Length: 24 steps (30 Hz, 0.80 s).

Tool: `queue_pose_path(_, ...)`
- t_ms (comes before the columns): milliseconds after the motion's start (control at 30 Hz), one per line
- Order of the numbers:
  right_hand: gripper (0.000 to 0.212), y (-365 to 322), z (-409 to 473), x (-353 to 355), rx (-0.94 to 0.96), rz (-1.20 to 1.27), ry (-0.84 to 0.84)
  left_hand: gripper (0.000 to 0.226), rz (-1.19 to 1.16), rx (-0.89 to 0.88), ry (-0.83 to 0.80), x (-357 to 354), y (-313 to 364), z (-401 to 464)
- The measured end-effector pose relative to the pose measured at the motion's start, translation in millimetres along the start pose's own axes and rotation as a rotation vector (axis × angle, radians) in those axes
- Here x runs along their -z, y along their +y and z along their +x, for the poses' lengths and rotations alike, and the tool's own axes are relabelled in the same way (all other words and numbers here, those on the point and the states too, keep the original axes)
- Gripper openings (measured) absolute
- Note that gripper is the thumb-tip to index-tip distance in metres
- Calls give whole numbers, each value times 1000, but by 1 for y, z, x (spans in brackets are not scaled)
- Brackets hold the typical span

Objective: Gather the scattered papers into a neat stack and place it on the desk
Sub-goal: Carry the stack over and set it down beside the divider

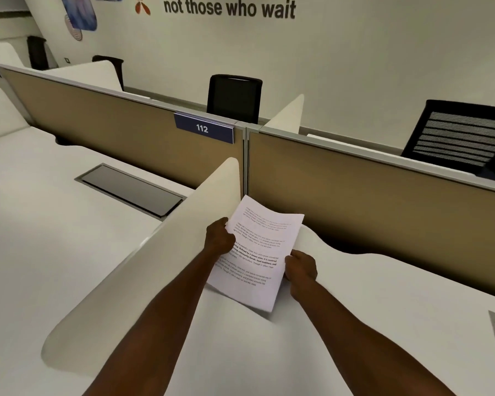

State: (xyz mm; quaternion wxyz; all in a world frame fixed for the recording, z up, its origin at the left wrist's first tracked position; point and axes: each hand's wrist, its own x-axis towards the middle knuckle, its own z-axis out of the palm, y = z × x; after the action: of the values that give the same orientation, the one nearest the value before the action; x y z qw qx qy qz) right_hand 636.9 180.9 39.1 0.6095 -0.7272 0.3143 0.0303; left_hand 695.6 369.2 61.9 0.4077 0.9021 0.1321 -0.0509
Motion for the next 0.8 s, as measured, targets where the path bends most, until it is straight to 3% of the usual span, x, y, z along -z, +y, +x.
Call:
queue_pose_path(167,24,12,10,-9,31,-120,44,42,133,-42,-16,-9,-6,12)
queue_pose_path(400,23,21,4,-12,129,-264,160,50,223,-57,-65,-17,-11,14)
queue_pose_path(600,20,20,2,-8,178,-364,133,56,212,-62,-77,-18,-15,11)
queue_pose_path(700,4,18,-2,1,197,-443,85,63,196,-97,-88,-18,-14,5)
queue_pose_path(800,46,16,-5,16,274,-555,67,67,242,-164,-78,-16,-7,-6)
